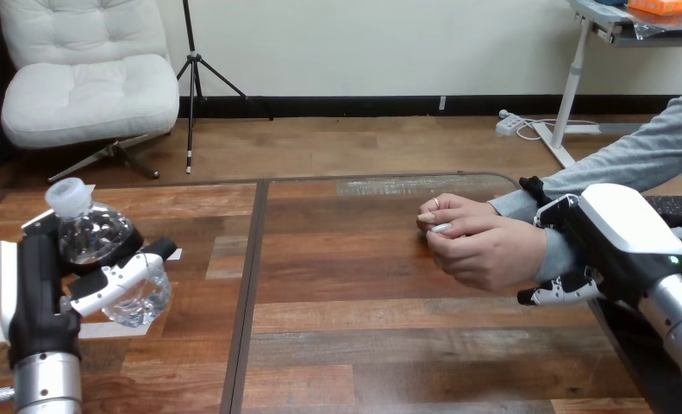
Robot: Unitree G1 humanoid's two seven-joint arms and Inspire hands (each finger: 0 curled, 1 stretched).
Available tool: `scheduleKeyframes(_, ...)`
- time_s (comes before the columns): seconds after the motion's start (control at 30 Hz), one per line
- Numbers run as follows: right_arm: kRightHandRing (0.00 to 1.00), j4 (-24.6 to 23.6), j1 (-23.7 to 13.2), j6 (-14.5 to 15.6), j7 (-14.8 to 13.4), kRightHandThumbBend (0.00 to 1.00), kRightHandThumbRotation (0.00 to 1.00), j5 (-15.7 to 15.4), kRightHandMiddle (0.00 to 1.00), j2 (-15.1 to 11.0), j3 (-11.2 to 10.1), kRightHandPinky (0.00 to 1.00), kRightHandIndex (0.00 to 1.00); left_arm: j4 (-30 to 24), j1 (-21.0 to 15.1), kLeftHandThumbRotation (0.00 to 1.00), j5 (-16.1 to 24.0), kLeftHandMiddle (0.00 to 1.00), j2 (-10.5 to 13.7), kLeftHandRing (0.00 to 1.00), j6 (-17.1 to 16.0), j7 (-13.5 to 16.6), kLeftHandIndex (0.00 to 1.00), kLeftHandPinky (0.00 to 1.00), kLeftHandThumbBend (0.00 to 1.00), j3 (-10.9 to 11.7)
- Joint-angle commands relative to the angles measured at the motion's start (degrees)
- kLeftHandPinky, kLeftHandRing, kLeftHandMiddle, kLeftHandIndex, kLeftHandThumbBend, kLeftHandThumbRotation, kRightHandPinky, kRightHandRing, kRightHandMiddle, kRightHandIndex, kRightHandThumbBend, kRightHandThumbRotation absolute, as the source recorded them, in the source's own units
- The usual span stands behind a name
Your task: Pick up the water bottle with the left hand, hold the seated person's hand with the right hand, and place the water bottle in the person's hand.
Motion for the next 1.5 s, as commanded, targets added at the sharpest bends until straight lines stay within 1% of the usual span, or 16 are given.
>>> scheduleKeyframes(0.0, 0.20, 1.5, -5.6, -1.4, -3.6, 0.87, 0.00, -0.7, 0.26, 0.8, 0.2, 0.15, 0.27, -4.3, -2.3, 0.00, 1.0, 0.35, -0.5, 0.30, -1.0, 0.4, 0.37, 0.25, 0.71, -0.5)
scheduleKeyframes(0.07, 0.20, 2.0, -5.8, -1.6, -3.9, 0.87, 0.00, -0.8, 0.26, 0.9, 0.2, 0.15, 0.27, -4.6, -2.2, 0.00, 1.5, 0.35, -0.5, 0.30, -0.7, 0.5, 0.37, 0.25, 0.71, -0.6)
scheduleKeyframes(0.17, 0.20, 2.4, -6.1, -1.7, -4.5, 0.87, 0.00, -1.4, 0.26, 1.1, 0.6, 0.15, 0.27, -4.2, -2.4, 0.00, 1.9, 0.34, -0.6, 0.29, -1.4, 0.5, 0.37, 0.25, 0.70, -0.6)
scheduleKeyframes(0.27, 0.20, 2.9, -6.4, -2.1, -5.7, 0.88, 0.00, -2.1, 0.26, 1.1, 1.0, 0.15, 0.27, -3.7, -2.6, 0.00, 2.0, 0.34, -0.6, 0.29, -1.9, 0.4, 0.37, 0.24, 0.70, -0.6)
scheduleKeyframes(0.47, 0.21, 3.1, -6.6, -2.1, -6.8, 0.87, 0.00, -2.7, 0.27, 1.3, 1.6, 0.16, 0.27, -3.2, -3.0, 0.00, 3.0, 0.34, -0.6, 0.29, -2.8, 0.7, 0.36, 0.24, 0.72, -0.6)
scheduleKeyframes(0.7, 0.22, 4.1, -7.0, -2.2, -9.2, 0.88, 0.00, -3.9, 0.27, 1.6, 2.5, 0.17, 0.27, -3.3, -3.1, 0.00, 2.9, 0.33, -0.9, 0.28, -2.8, 0.4, 0.36, 0.24, 0.72, -0.6)
scheduleKeyframes(0.87, 0.22, 4.5, -7.2, -1.5, -8.9, 0.87, 0.00, -3.8, 0.27, 2.2, 2.6, 0.18, 0.28, -3.1, -3.3, 0.00, 3.0, 0.33, -1.0, 0.28, -3.2, 0.4, 0.36, 0.24, 0.72, -0.7)
scheduleKeyframes(0.97, 0.23, 5.1, -7.4, -1.7, -9.7, 0.88, 0.00, -4.2, 0.28, 2.4, 2.9, 0.18, 0.28, -3.9, -3.1, 0.00, 3.0, 0.33, -1.3, 0.29, -2.4, 0.4, 0.36, 0.24, 0.72, -0.8)
scheduleKeyframes(1.17, 0.23, 5.0, -7.5, -0.4, -8.7, 0.87, 0.00, -4.0, 0.28, 3.0, 3.0, 0.19, 0.29, -3.4, -3.4, 0.00, 2.9, 0.33, -1.3, 0.29, -2.8, 0.0, 0.36, 0.24, 0.72, -1.1)
scheduleKeyframes(1.27, 0.23, 5.0, -7.5, -1.3, -8.8, 0.87, 0.00, -3.4, 0.28, 3.3, 3.0, 0.19, 0.29, -3.1, -3.6, 0.00, 2.9, 0.33, -1.3, 0.29, -3.1, -0.2, 0.36, 0.24, 0.72, -1.2)
scheduleKeyframes(1.37, 0.23, 6.0, -7.8, -2.8, -10.1, 0.89, 0.00, -3.5, 0.28, 3.5, 3.4, 0.19, 0.29, -4.0, -3.5, 0.00, 3.4, 0.33, -1.6, 0.29, -2.4, 0.3, 0.36, 0.24, 0.72, -1.3)
scheduleKeyframes(1.47, 0.23, 6.7, -8.1, -3.2, -9.9, 0.88, 0.00, -3.5, 0.28, 3.7, 3.6, 0.19, 0.29, -3.8, -3.6, 0.00, 2.9, 0.33, -1.6, 0.29, -2.6, -0.3, 0.36, 0.24, 0.72, -1.5)
